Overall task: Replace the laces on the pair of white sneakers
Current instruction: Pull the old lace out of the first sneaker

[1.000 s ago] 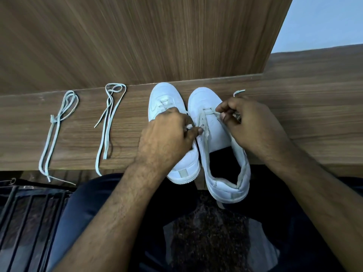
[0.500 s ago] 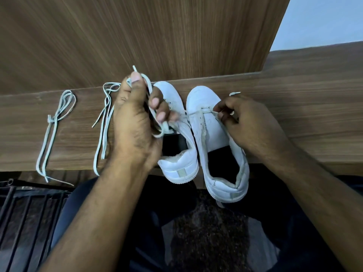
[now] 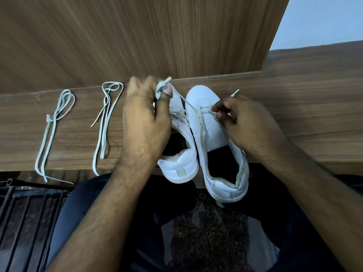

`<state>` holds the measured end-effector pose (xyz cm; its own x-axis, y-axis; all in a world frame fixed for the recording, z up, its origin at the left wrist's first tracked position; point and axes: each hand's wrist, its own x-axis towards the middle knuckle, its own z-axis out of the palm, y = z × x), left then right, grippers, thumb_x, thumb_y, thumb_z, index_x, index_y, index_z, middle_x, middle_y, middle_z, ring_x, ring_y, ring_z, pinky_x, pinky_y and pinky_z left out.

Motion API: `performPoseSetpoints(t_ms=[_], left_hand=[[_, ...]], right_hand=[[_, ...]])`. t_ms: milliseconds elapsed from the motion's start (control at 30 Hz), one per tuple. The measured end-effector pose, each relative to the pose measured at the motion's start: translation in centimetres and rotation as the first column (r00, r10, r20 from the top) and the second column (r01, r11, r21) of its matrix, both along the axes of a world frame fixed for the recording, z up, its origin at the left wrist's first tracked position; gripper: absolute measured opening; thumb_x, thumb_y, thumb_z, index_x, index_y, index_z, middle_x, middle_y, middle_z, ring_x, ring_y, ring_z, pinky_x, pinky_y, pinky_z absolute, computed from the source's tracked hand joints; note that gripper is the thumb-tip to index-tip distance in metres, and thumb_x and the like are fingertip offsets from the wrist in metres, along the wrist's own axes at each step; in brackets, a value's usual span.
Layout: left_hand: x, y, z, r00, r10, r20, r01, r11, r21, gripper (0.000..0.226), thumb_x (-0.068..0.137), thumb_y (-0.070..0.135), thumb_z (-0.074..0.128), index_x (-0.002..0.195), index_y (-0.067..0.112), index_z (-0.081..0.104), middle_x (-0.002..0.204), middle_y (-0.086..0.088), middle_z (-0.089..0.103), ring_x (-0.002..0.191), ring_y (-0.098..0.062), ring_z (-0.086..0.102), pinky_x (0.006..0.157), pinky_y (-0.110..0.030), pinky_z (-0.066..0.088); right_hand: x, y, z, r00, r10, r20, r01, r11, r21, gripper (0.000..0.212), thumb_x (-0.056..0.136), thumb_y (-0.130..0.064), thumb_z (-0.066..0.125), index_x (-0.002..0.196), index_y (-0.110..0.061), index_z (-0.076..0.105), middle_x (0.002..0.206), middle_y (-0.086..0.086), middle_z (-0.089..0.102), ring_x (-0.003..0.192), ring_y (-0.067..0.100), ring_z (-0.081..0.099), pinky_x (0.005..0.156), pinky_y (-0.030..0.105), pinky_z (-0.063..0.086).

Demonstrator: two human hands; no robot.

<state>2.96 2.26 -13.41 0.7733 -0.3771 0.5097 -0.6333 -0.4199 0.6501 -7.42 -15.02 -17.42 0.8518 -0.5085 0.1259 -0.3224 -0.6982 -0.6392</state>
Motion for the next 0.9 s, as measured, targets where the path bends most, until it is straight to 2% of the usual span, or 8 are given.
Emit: performPoseSetpoints(t_ms=[133,200,267,367,433,533,667,900], left_hand=[[-1.0,-0.7,0.6,0.937,-0.233,-0.261,0.103,0.896,-0.431,0.023,0.109,0.02,0.042,0.092,0.009,0.054,0.095,-0.01,0.073,0.083,-0.022,0.064,0.08,-0.038,0.054],[-2.0,-1.3,1.5,0.788,-0.444,-0.427,0.044,0.732,-0.68,0.022,0.109,0.022,0.04,0.09,0.014,0.048,0.08,-0.011,0.072,0.074,-0.03,0.067,0.078,-0.052,0.057],[-2.4,-1.7,2.0,0.638,-0.546,-0.543,-0.111,0.632,-0.767,0.024,0.11,0.024,0.039,0.087,0.018,0.044,0.058,-0.002,0.051,0.051,-0.018,0.053,0.062,-0.041,0.058],[-1.0,-1.0,1.0,0.756,-0.319,-0.571,-0.049,0.843,-0.536,0.027,0.107,0.032,0.044,0.081,0.025,0.04,0.055,0.007,0.035,0.044,-0.01,0.03,0.043,-0.023,0.033],[-0.1,-0.3,-0.3,0.942,-0.112,-0.316,0.127,0.992,0.027,0.023,0.1,0.042,0.052,0.082,0.029,0.05,0.055,0.008,0.047,0.05,-0.011,0.041,0.052,-0.03,0.036],[-0.5,-0.1,-1.1,0.983,-0.01,-0.184,0.117,0.804,0.583,0.024,0.095,0.045,0.062,0.094,0.021,0.066,0.072,0.002,0.064,0.065,-0.014,0.055,0.065,-0.029,0.044],[-0.5,0.0,-0.9,0.995,0.019,-0.093,0.034,0.842,0.539,0.014,0.094,0.032,0.062,0.094,0.025,0.074,0.084,-0.005,0.07,0.082,-0.03,0.065,0.074,-0.041,0.056],[-0.7,-0.9,-0.7,0.97,-0.146,-0.193,0.14,0.989,-0.047,0.022,0.106,0.022,0.047,0.087,0.015,0.056,0.091,0.004,0.065,0.087,-0.012,0.061,0.08,-0.024,0.044]], right_hand=[[-0.1,0.0,-0.1,1.0,-0.004,-0.017,0.004,1.0,-0.007,0.015,0.095,-0.033,0.06,0.108,-0.033,0.067,0.111,-0.006,0.058,0.096,0.017,0.059,0.085,0.039,0.051],[-0.1,0.1,0.0,1.0,-0.006,-0.021,0.006,1.0,-0.004,0.015,0.096,-0.033,0.06,0.109,-0.034,0.066,0.111,-0.006,0.056,0.097,0.017,0.058,0.086,0.039,0.05],[-0.1,0.1,0.0,1.0,-0.012,-0.025,0.012,1.0,0.0,0.015,0.096,-0.033,0.06,0.109,-0.035,0.066,0.111,-0.007,0.055,0.096,0.017,0.058,0.085,0.038,0.05],[-0.1,0.2,0.0,1.0,-0.012,-0.025,0.012,1.0,0.005,0.016,0.096,-0.032,0.06,0.11,-0.035,0.067,0.11,-0.007,0.054,0.095,0.018,0.059,0.085,0.039,0.051],[-0.1,0.2,0.0,1.0,-0.009,-0.024,0.009,1.0,0.002,0.017,0.096,-0.033,0.06,0.111,-0.035,0.067,0.112,-0.007,0.055,0.095,0.017,0.058,0.084,0.039,0.051],[-0.1,0.1,-0.1,1.0,-0.01,-0.023,0.01,1.0,0.001,0.016,0.096,-0.034,0.06,0.11,-0.036,0.066,0.112,-0.01,0.057,0.093,0.015,0.057,0.083,0.037,0.051],[-0.1,0.2,-0.1,1.0,-0.01,-0.009,0.01,1.0,0.013,0.017,0.095,-0.034,0.059,0.111,-0.036,0.066,0.11,-0.01,0.058,0.093,0.014,0.059,0.084,0.038,0.052],[-0.2,0.1,0.1,1.0,-0.002,-0.027,0.002,1.0,-0.002,0.017,0.097,-0.034,0.058,0.111,-0.034,0.066,0.112,-0.009,0.058,0.089,0.013,0.056,0.08,0.035,0.049]])
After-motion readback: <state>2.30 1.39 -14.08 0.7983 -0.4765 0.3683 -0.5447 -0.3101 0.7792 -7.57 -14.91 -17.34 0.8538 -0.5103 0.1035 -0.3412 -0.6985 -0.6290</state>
